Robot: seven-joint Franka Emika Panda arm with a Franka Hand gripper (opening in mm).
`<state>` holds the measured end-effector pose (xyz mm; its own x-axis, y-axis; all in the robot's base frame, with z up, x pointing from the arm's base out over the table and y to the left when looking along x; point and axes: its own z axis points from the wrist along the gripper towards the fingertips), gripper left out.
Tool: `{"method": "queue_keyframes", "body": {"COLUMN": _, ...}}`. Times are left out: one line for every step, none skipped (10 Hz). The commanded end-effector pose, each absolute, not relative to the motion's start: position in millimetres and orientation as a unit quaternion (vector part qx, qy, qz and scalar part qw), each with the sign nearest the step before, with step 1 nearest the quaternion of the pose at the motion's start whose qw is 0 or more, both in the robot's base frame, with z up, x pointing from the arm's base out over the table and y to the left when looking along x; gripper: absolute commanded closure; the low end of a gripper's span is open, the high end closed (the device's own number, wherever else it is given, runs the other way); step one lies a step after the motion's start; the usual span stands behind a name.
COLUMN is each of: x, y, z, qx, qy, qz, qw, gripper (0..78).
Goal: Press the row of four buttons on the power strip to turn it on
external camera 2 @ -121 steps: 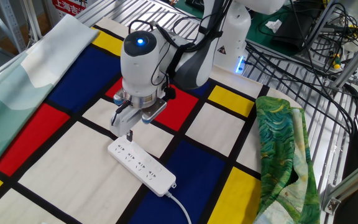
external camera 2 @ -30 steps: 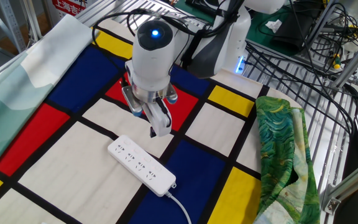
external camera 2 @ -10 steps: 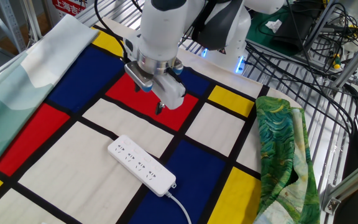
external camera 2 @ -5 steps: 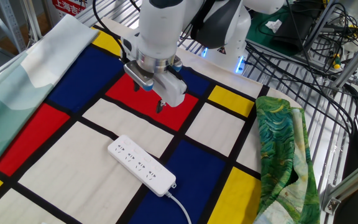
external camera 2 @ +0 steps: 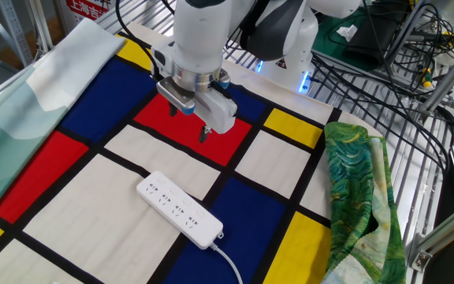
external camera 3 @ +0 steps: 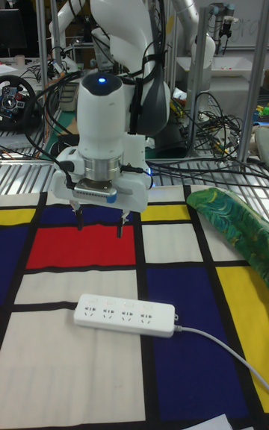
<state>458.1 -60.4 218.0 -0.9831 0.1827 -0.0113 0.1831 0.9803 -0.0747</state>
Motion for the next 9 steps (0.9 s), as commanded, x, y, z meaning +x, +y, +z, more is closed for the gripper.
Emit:
{"method": "queue_keyframes", "body": {"x": 458.5, "y": -61.8, "z": 221.2, "qx": 0.089, "qy": 0.995, "qz": -0.032, "qw": 0.002, "gripper": 0.2}}
{"method": "queue_keyframes", "body": {"x": 458.3, "y": -62.0, "z": 221.5, "qx": 0.09, "qy": 0.995, "qz": -0.032, "qw": 0.002, "gripper": 0.2}}
{"method": "queue_keyframes", "body": {"x": 458.3, "y": -62.0, "z": 221.5, "qx": 0.09, "qy": 0.995, "qz": -0.032, "qw": 0.002, "gripper": 0.2}}
{"method": "queue_keyframes", "body": {"x": 457.9, "y": -62.5, "z": 222.2, "qx": 0.09, "qy": 0.995, "qz": -0.032, "qw": 0.002, "gripper": 0.2}}
{"method": "queue_keyframes", "body": {"x": 457.9, "y": -62.5, "z": 222.2, "qx": 0.091, "qy": 0.995, "qz": -0.032, "qw": 0.001, "gripper": 0.2}}
{"method": "queue_keyframes", "body": {"x": 457.9, "y": -62.5, "z": 222.2, "qx": 0.091, "qy": 0.995, "qz": -0.032, "qw": 0.001, "gripper": 0.2}}
{"method": "queue_keyframes", "body": {"x": 457.9, "y": -62.5, "z": 222.2, "qx": 0.092, "qy": 0.995, "qz": -0.032, "qw": -0.001, "gripper": 0.2}}
{"method": "queue_keyframes", "body": {"x": 457.9, "y": -62.5, "z": 222.2, "qx": 0.093, "qy": 0.995, "qz": -0.032, "qw": -0.001, "gripper": 0.2}}
{"method": "queue_keyframes", "body": {"x": 457.9, "y": -62.5, "z": 222.2, "qx": 0.095, "qy": 0.995, "qz": -0.033, "qw": -0.001, "gripper": 0.2}}
